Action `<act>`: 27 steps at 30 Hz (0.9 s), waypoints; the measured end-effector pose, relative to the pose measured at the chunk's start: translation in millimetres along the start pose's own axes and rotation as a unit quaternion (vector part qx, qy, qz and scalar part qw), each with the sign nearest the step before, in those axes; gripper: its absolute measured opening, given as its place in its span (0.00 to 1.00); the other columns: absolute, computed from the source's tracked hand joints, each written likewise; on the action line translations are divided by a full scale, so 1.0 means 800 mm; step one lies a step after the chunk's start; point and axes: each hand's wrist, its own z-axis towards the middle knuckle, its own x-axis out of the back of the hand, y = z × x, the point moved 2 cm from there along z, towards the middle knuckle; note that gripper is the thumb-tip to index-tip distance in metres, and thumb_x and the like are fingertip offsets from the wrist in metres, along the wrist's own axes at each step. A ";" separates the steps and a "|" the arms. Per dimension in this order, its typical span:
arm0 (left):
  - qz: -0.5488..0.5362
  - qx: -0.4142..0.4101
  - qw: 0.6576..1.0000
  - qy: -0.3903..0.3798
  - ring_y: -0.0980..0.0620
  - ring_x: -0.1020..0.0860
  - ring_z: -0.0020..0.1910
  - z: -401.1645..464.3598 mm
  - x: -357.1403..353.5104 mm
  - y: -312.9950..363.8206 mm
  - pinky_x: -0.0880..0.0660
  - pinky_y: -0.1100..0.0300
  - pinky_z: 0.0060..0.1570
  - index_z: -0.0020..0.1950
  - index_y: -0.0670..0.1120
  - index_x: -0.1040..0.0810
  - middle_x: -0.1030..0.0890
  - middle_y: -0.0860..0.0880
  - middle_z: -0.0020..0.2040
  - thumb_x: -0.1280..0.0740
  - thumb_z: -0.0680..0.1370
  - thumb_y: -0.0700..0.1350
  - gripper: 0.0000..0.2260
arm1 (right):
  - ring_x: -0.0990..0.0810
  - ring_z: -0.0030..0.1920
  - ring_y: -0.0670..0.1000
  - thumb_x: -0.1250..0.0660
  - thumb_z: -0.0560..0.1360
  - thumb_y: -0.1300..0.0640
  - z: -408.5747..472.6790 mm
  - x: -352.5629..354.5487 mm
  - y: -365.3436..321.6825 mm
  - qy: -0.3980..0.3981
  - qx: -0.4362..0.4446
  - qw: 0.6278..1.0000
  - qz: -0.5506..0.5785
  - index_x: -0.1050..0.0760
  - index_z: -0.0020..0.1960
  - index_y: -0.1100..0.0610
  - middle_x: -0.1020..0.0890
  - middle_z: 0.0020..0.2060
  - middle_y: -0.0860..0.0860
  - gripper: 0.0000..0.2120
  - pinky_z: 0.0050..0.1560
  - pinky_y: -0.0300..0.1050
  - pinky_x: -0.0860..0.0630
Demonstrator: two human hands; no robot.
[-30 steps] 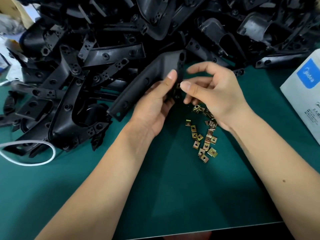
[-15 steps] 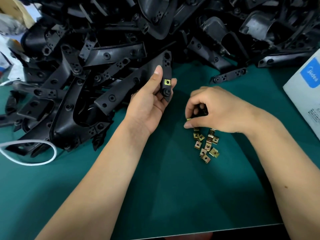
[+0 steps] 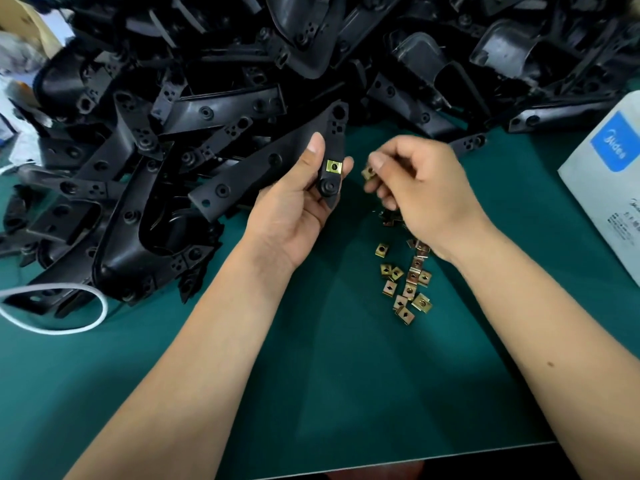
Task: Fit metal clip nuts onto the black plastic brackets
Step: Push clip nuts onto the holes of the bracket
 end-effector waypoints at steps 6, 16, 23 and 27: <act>0.024 0.019 0.999 -0.043 0.52 0.13 0.45 0.000 -0.003 -0.004 0.19 0.63 0.42 0.36 0.48 0.11 0.12 0.48 0.43 0.24 0.69 0.49 0.06 | 0.18 0.40 0.47 0.32 0.80 0.65 -0.002 -0.001 0.003 0.043 -0.046 0.973 0.220 0.16 0.53 0.57 0.13 0.40 0.53 0.07 0.41 0.39 0.21; 0.037 0.036 0.997 -0.049 0.50 0.13 0.42 0.003 -0.001 -0.007 0.19 0.61 0.39 0.43 0.45 0.10 0.12 0.44 0.48 0.25 0.70 0.46 0.07 | 0.13 0.46 0.55 0.29 0.78 0.64 -0.002 -0.001 0.001 0.059 -0.035 0.967 0.246 0.16 0.52 0.59 0.12 0.45 0.57 0.05 0.49 0.45 0.19; 0.023 0.021 0.999 -0.042 0.49 0.13 0.42 0.001 -0.004 -0.007 0.19 0.62 0.38 0.46 0.44 0.12 0.12 0.44 0.49 0.27 0.76 0.43 0.04 | 0.14 0.45 0.52 0.29 0.79 0.66 -0.001 -0.002 0.006 0.081 -0.050 0.963 0.251 0.17 0.52 0.60 0.12 0.43 0.56 0.05 0.49 0.46 0.18; 0.027 0.015 0.999 -0.038 0.49 0.13 0.41 0.001 -0.005 -0.008 0.19 0.61 0.37 0.48 0.43 0.13 0.12 0.43 0.49 0.27 0.78 0.42 0.04 | 0.14 0.46 0.58 0.29 0.79 0.67 -0.001 -0.002 0.005 0.064 -0.049 0.966 0.247 0.17 0.52 0.61 0.12 0.45 0.59 0.04 0.54 0.54 0.18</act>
